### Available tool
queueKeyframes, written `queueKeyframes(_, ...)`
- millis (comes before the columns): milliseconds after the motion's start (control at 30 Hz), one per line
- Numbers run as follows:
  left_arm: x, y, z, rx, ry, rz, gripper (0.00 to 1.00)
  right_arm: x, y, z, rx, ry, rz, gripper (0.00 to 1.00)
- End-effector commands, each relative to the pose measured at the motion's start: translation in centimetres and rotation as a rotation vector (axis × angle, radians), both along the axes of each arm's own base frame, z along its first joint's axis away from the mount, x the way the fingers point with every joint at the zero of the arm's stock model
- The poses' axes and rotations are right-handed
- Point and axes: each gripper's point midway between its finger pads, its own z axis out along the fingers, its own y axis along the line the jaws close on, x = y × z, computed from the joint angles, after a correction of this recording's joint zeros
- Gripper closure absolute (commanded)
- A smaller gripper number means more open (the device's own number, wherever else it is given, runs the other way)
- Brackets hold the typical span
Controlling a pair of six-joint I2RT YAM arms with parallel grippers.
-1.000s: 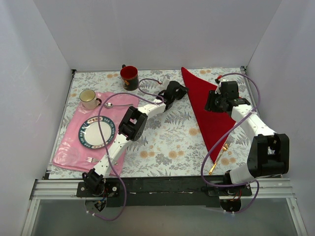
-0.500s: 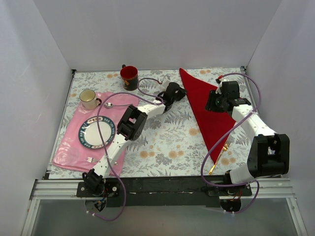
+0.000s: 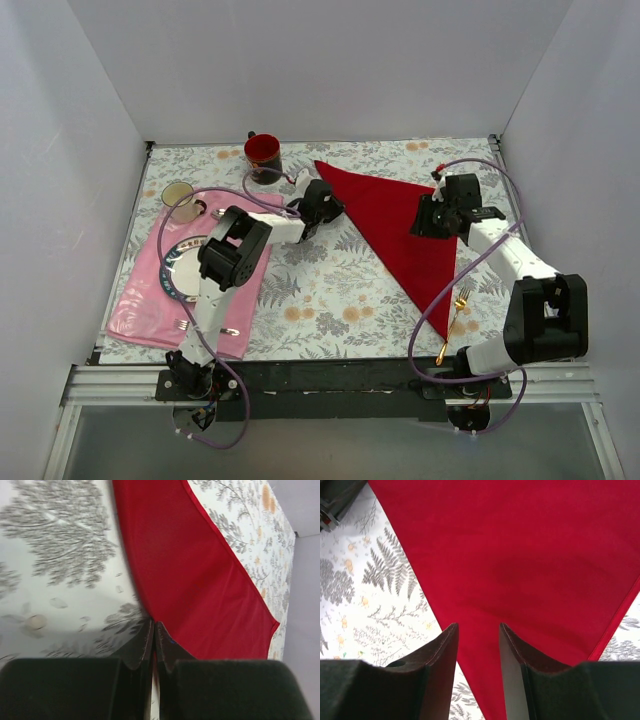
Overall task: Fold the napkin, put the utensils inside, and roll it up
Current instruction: Fold the napkin, then grab a utensil with the right arm
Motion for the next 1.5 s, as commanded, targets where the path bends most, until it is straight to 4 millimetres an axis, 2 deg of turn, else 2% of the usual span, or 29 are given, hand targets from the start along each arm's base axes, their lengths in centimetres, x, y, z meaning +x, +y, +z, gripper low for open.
queueKeyframes(0, -1.2, 3.4, 0.8, 0.052, 0.015, 0.005, 1.0, -2.1, 2.4, 0.4, 0.024, 0.008, 0.065, 0.55)
queueKeyframes(100, -1.7, 3.7, 0.3, 0.069, 0.034, -0.03, 1.0, -4.4, 3.6, -0.9, 0.017, 0.059, 0.08, 0.56)
queueKeyframes(167, -1.7, 3.8, -0.1, 0.071, 0.051, -0.048, 1.0, -5.9, 3.5, -2.0, -0.002, 0.091, 0.061, 0.57)
queueKeyframes(267, -2.0, 2.9, 0.1, 0.077, 0.074, -0.117, 1.0, -7.3, 1.1, -3.1, -0.066, 0.126, -0.063, 0.58)
queueKeyframes(333, -2.8, 2.4, 0.1, 0.083, 0.105, -0.17, 0.98, -7.8, -0.5, -2.9, -0.111, 0.115, -0.124, 0.58)
queueKeyframes(400, -3.6, 1.5, 1.1, 0.072, 0.114, -0.245, 0.87, -8.5, -2.3, -2.8, -0.152, 0.136, -0.188, 0.58)
queueKeyframes(433, -4.3, 1.0, 2.4, 0.046, 0.108, -0.291, 0.81, -8.8, -2.9, -2.8, -0.158, 0.147, -0.213, 0.58)
queueKeyframes(467, -4.9, 1.1, 2.7, 0.044, 0.11, -0.302, 0.66, -8.9, -3.4, -2.6, -0.164, 0.155, -0.236, 0.57)
queueKeyframes(500, -5.4, 1.1, 3.2, 0.037, 0.112, -0.314, 0.62, -9.0, -4.5, -2.4, -0.172, 0.163, -0.285, 0.56)
queueKeyframes(533, -5.9, 1.2, 3.8, 0.032, 0.117, -0.325, 0.56, -10.0, -5.3, -2.5, -0.176, 0.207, -0.333, 0.54)
queueKeyframes(567, -6.3, 1.2, 5.7, 0.024, 0.099, -0.331, 0.52, -10.3, -5.9, -2.5, -0.173, 0.221, -0.369, 0.53)
queueKeyframes(600, -6.6, 1.3, 6.5, 0.011, 0.106, -0.334, 0.38, -10.6, -7.5, -2.3, -0.178, 0.222, -0.445, 0.5)
queueKeyframes(633, -6.9, 1.2, 7.5, -0.006, 0.107, -0.34, 0.3, -11.9, -8.4, -2.5, -0.178, 0.266, -0.507, 0.49)
queueKeyframes(667, -8.0, 0.7, 8.8, -0.038, 0.118, -0.384, 0.25, -12.1, -9.0, -2.5, -0.162, 0.273, -0.545, 0.41)
queueKeyframes(700, -8.4, 0.5, 9.8, -0.054, 0.114, -0.402, 0.22, -12.6, -9.7, -2.5, -0.101, 0.294, -0.583, 0.4)
queueKeyframes(767, -9.8, -0.3, 11.0, -0.087, 0.13, -0.435, 0.22, -13.4, -9.8, -3.0, -0.04, 0.33, -0.591, 0.41)
queueKeyframes(800, -10.5, -0.6, 12.3, -0.102, 0.117, -0.453, 0.22, -14.0, -10.1, -3.5, -0.032, 0.367, -0.615, 0.44)
queueKeyframes(867, -12.0, -1.4, 13.4, -0.131, 0.13, -0.486, 0.22, -15.4, -9.9, -4.1, -0.043, 0.431, -0.622, 0.51)
queueKeyframes(900, -13.0, -1.7, 15.1, -0.157, 0.114, -0.519, 0.22, -15.6, -9.6, -4.3, -0.029, 0.442, -0.622, 0.51)
queueKeyframes(967, -14.6, -2.4, 16.4, -0.169, 0.101, -0.559, 0.22, -16.4, -9.3, -5.0, -0.026, 0.465, -0.621, 0.55)
queueKeyframes(1133, -17.2, -2.5, 21.6, -0.216, 0.012, -0.634, 0.23, -18.4, -8.4, -6.1, -0.022, 0.531, -0.608, 0.57)
queueKeyframes(1200, -17.7, -2.3, 22.5, -0.218, -0.008, -0.648, 0.23, -19.3, -8.1, -7.1, -0.035, 0.557, -0.597, 0.58)
queueKeyframes(1233, -18.1, -2.1, 23.7, -0.224, -0.035, -0.656, 0.23, -19.4, -8.2, -7.5, -0.046, 0.562, -0.6, 0.58)
queueKeyframes(1367, -19.4, -1.4, 25.0, -0.228, -0.066, -0.681, 0.23, -19.4, -9.2, -8.5, -0.103, 0.568, -0.612, 0.58)
queueKeyframes(1467, -20.1, -0.8, 25.5, -0.223, -0.078, -0.689, 0.23, -19.4, -8.7, -9.5, -0.077, 0.579, -0.601, 0.58)
